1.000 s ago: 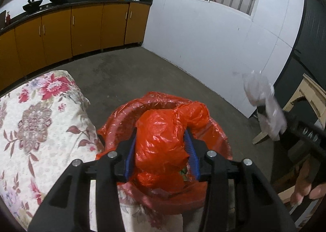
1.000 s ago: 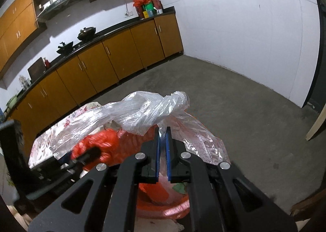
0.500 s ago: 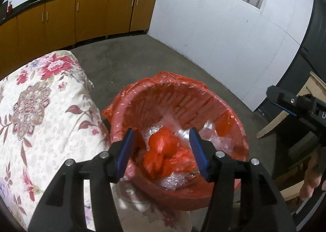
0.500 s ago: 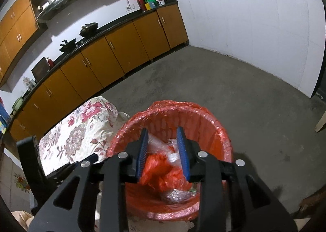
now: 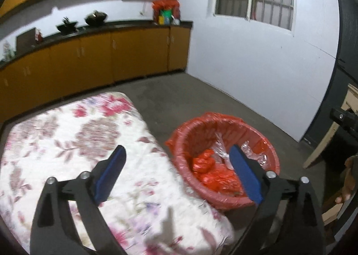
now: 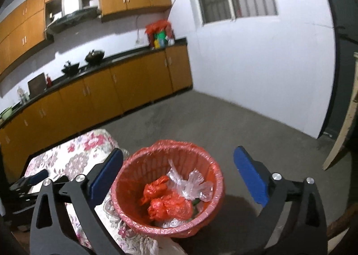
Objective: Collect trash
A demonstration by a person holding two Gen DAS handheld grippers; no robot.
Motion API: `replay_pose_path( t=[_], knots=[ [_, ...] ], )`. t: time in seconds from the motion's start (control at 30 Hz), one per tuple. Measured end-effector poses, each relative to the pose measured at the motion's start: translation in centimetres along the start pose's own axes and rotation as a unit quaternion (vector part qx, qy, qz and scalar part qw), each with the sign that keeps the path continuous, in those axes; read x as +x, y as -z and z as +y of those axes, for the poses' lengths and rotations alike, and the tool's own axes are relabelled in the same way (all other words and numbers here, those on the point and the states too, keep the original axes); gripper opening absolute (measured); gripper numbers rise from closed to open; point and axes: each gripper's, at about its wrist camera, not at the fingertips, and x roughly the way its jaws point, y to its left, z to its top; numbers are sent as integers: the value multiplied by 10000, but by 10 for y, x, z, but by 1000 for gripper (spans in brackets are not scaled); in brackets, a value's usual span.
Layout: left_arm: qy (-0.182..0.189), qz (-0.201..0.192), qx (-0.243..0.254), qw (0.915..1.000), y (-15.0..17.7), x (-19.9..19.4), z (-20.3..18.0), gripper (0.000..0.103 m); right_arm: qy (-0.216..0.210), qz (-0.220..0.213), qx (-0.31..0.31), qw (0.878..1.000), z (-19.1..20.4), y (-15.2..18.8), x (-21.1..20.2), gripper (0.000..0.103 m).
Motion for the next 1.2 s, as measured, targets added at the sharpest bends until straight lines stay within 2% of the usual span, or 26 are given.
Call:
replay_pose_path(
  t=[0.1,0.17,0.3,0.53,0.7,1.2],
  knots=[
    [-270,-240,-62,9993,7,-35,10,99,-69,-117,32,9999,7,5,-21,101],
    [-446,-362,-116,9983,15,-58,16,99,6,-167,-57,9998,12,8,-30,101],
    [-754,-539,-172,9955,33,-97,24,99,504,-233,-318,9979,24,15,-49,101],
    [-1095,-704,-442,9905,57,-145,36,99,326,-252,-510,9979,45,35,-76,101],
    [-1341,-782,-318,9874,72,-167,28,99,239,-269,-750,9965,61,52,-91,101],
    [-1686,-1028,-637,9782,101,-215,22,99,38,-239,-927,9954,85,82,-120,101]
  ],
)
